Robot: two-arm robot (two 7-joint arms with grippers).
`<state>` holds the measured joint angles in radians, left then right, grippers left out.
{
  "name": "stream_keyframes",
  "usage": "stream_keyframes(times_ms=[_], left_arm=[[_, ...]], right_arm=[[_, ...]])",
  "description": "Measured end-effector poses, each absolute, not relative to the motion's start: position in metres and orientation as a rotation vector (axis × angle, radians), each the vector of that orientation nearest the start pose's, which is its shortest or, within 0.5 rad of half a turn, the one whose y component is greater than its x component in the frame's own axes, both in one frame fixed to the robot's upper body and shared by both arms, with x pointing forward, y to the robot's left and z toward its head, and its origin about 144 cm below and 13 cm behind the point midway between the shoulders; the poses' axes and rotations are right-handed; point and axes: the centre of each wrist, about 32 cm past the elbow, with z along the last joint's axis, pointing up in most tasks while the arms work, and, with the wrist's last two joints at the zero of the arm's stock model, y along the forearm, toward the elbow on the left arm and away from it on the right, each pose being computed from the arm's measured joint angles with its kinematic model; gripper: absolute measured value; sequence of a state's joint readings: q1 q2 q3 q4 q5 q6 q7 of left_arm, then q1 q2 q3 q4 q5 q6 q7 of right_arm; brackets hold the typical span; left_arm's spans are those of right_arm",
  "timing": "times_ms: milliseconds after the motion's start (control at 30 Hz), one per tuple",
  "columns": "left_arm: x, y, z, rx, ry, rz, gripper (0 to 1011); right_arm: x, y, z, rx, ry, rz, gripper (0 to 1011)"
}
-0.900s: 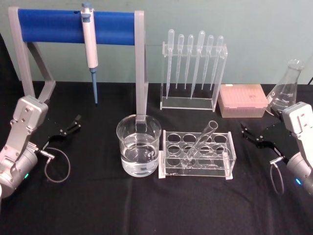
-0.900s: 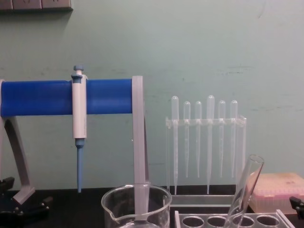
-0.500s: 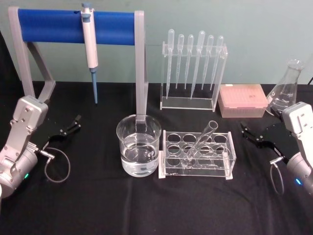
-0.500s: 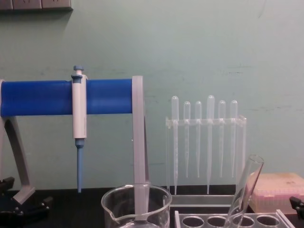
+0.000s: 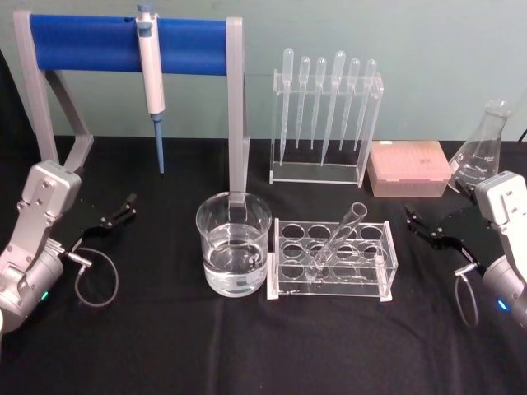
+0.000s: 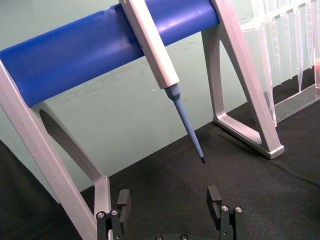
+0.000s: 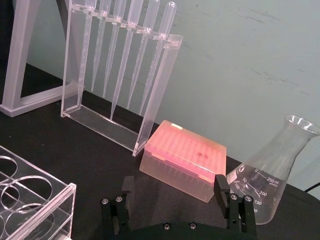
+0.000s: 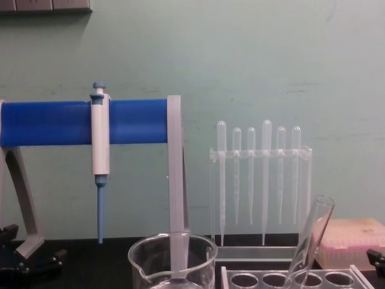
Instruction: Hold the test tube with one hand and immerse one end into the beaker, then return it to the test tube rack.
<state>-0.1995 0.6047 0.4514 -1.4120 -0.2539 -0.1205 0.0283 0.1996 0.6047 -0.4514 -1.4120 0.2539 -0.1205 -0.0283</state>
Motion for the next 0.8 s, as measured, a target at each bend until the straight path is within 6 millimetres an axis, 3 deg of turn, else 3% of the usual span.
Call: stream_keyframes(times_ms=[800], left_arm=[[0.4886, 0.3097, 1.1398, 0.304, -0.285, 1.248, 1000]], right_arm=[[0.4885, -0.3095, 1.1412, -0.300, -0.287, -1.249, 1000]])
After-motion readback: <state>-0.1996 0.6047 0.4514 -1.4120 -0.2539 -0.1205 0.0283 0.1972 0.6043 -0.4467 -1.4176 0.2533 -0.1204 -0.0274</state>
